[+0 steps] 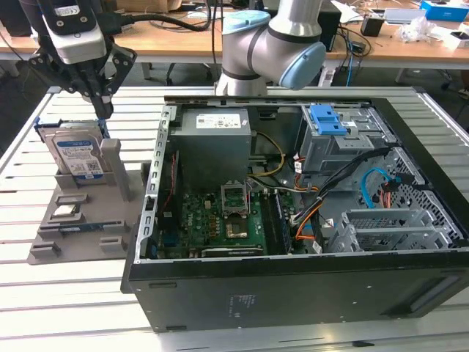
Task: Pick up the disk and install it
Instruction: 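Reach for the disk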
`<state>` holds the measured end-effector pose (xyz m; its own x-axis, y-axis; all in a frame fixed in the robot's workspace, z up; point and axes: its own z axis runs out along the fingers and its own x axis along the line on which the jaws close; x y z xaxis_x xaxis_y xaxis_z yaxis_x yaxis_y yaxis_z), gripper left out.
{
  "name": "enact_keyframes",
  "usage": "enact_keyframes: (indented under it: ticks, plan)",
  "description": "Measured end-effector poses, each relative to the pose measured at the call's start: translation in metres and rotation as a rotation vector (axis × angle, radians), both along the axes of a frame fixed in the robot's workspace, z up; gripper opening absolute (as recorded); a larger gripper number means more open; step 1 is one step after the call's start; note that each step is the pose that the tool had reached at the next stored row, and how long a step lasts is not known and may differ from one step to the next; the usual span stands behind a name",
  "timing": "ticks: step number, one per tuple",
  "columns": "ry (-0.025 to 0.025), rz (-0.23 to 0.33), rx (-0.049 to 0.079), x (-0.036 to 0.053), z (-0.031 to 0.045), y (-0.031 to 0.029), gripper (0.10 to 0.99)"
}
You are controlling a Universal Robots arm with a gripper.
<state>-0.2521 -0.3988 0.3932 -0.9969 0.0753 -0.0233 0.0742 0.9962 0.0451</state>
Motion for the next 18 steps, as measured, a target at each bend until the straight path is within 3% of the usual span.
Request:
enact_keyframes:
  ticks: [18]
  plan:
    - [0.0000, 0.000, 0.000, -0.0402, -0.0001, 0.0000, 0.106]
